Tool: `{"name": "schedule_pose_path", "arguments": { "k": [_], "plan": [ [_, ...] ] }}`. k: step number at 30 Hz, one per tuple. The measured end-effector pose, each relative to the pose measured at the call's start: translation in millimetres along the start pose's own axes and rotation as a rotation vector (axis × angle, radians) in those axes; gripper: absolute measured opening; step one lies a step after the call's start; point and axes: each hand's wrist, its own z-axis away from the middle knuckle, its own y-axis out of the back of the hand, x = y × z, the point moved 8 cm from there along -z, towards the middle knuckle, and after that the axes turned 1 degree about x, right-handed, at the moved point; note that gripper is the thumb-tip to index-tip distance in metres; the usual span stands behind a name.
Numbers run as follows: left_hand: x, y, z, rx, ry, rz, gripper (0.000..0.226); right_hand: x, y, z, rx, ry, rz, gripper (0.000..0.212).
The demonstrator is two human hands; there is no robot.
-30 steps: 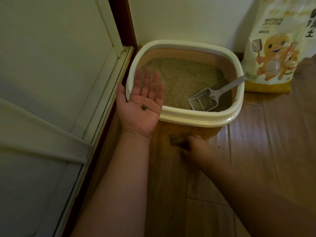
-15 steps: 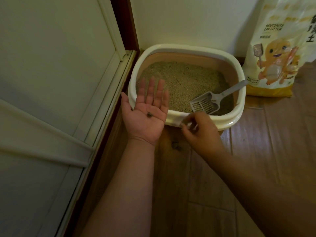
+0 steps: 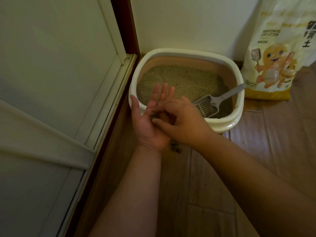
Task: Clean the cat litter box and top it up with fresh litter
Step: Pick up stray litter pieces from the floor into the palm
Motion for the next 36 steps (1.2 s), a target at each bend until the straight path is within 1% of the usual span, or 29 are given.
{"name": "schedule_pose_path", "arguments": {
  "k": [2,4,7,8,10,12,14,17,19,21,23,24,36],
  "plan": [
    [2,0,0,-0.013,0.002,0.012,0.085,-2,5,1,0.016,0.005,-0.059,0.03],
    [4,-3,2,-0.026,0.003,0.062,0.085,1,16,3,0.095,-0.03,-0.134,0.031],
    [11,-9,6,-0.045,-0.015,0.158,0.081,16,24,11,0.212,-0.104,-0.154,0.025],
    [14,-8,6,-0.038,-0.023,0.181,0.08,22,24,14,0.228,-0.147,-0.154,0.023],
    [18,-3,6,-0.006,-0.045,0.153,0.082,37,21,23,0.221,-0.223,-0.156,0.019],
    [19,1,5,0.02,-0.052,0.111,0.082,50,10,32,0.112,-0.279,-0.112,0.014],
    [15,4,4,0.033,-0.04,0.101,0.081,66,-11,45,-0.065,-0.349,-0.072,0.013],
    [10,5,3,0.03,-0.016,0.106,0.08,96,-45,71,-0.286,-0.517,-0.102,0.011],
    [8,5,3,0.023,-0.008,0.112,0.08,114,-65,87,-0.45,-0.581,-0.046,0.009],
    [8,5,3,0.029,-0.005,0.126,0.08,127,-80,101,-0.565,-0.62,0.066,0.018],
    [8,6,4,0.041,-0.006,0.129,0.079,136,-87,112,-0.57,-0.668,0.154,0.029],
    [8,6,5,0.043,-0.006,0.131,0.079,137,-89,117,-0.562,-0.684,0.176,0.032],
    [3,11,2,0.047,-0.003,0.111,0.08,137,-107,128,-0.518,-0.665,0.183,0.038]
  ]
}}
